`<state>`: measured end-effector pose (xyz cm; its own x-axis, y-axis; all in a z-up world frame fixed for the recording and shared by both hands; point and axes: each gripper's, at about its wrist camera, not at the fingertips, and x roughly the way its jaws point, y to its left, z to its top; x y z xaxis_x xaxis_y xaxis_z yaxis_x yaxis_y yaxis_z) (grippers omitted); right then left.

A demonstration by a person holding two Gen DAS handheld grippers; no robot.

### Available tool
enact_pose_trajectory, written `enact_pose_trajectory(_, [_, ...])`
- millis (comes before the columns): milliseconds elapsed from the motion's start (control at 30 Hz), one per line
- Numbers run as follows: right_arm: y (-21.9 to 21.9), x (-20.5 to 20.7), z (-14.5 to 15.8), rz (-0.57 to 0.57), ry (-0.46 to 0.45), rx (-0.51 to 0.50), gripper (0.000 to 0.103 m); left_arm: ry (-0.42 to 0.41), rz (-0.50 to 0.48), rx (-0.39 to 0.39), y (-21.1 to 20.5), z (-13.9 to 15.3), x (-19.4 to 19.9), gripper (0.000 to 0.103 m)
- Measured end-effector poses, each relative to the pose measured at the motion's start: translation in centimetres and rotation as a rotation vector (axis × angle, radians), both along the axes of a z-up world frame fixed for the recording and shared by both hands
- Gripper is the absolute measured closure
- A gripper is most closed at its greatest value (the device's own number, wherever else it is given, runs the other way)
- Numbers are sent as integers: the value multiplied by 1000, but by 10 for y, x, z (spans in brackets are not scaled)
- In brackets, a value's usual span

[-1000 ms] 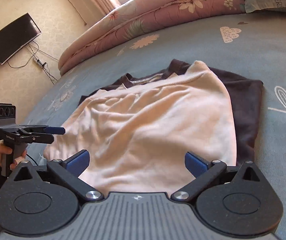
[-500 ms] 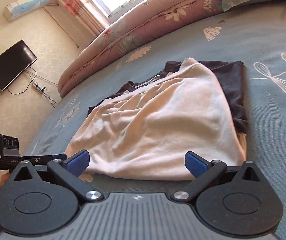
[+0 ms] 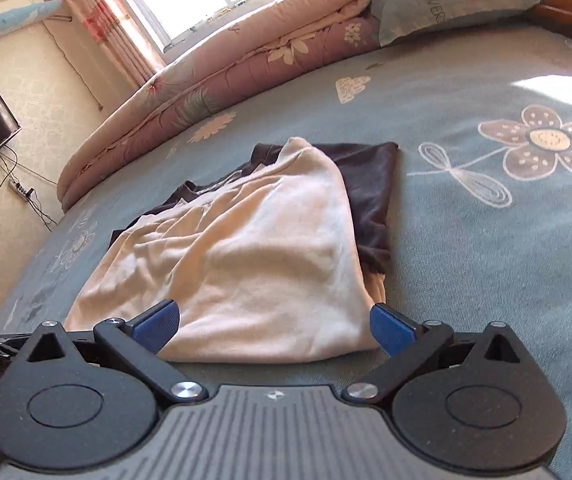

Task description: Fold clothes

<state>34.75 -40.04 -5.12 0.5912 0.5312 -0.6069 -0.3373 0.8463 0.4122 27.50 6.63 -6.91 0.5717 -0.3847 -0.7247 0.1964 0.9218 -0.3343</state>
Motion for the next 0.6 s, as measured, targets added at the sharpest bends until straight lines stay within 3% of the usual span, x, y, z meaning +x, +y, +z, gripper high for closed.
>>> enact_pose_trajectory(100, [4,20,-4,1,-11,-69,43,-39,-30,25,-13,4,-8,4])
enact_pose_trajectory(167, [1,29,-11,13,4,-78,52,-57,-44,58,-20,4,-16,4])
enact_pose_trajectory(300, [2,36,-19,46,17,-128,81,-55,-42,96,-26,-1,-25,4])
enact_pose_trajectory(367, [4,37,-25,40,17,-192,81,-45,-39,92,-26,-4,-26,4])
enact_pose_trajectory(567, [-1,34,-32,23,23,-171,84,-51,-38,87,-27,-2,-25,4])
enact_pose_trajectory(600, [1,32,-31,26,25,-175,93,-49,-37,87,-27,-2,-24,4])
